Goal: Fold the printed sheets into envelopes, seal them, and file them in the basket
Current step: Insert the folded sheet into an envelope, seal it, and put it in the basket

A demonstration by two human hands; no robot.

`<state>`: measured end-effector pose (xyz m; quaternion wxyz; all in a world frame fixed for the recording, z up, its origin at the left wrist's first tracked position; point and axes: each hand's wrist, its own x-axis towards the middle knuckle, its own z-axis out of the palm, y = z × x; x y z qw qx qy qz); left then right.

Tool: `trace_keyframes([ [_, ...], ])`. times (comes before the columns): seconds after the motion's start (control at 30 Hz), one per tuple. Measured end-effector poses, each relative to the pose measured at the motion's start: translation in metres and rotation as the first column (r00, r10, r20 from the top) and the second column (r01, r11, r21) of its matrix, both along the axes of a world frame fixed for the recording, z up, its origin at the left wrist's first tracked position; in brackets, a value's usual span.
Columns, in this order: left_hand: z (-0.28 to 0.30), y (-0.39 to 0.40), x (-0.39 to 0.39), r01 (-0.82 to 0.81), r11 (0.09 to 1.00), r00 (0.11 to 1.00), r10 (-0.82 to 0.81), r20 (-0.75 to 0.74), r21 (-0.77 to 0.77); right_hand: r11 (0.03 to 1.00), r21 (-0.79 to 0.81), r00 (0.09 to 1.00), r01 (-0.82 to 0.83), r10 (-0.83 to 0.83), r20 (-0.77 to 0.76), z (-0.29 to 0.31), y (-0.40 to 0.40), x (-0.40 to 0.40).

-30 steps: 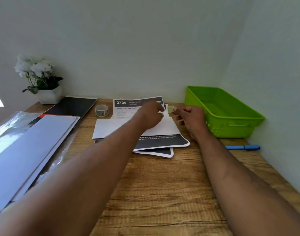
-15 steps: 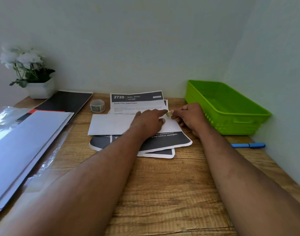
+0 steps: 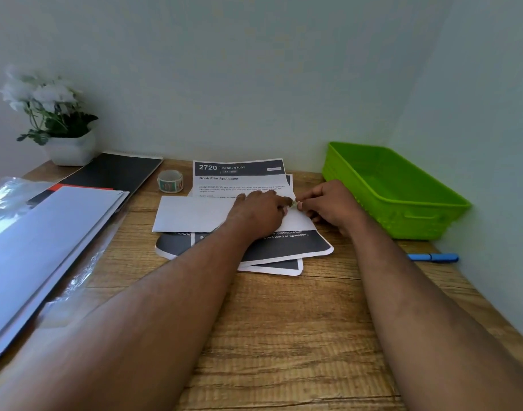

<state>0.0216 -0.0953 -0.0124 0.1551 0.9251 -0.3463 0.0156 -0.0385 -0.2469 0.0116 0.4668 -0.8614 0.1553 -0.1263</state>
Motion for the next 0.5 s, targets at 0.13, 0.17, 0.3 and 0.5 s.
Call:
trace_keyframes([
  [0.13, -0.0004, 0.0003, -0.0011, 0.003, 1.000, 1.000, -0.003, 0.008, 0.007, 0.993, -0.115, 0.999, 0.022, -0.020, 0.025, -0.0066, -0.0027, 0.0030],
  [0.17, -0.0003, 0.0004, -0.0013, 0.002, 1.000, 1.000, -0.002, 0.014, 0.010, 0.991, -0.131, 0.999, 0.022, -0.019, 0.029, -0.0081, -0.0031, 0.0032],
  [0.3, 0.0003, 0.0008, -0.0010, -0.001, 1.000, 1.000, 0.001, 0.011, 0.012, 0.988, -0.155, 0.999, 0.014, -0.008, 0.039, -0.0090, -0.0042, 0.0018],
  [0.5, 0.0001, 0.0002, -0.0008, -0.001, 1.000, 1.000, 0.001, 0.013, 0.009, 0.994, -0.113, 0.999, 0.005, 0.000, 0.039, -0.0081, -0.0053, -0.0009],
])
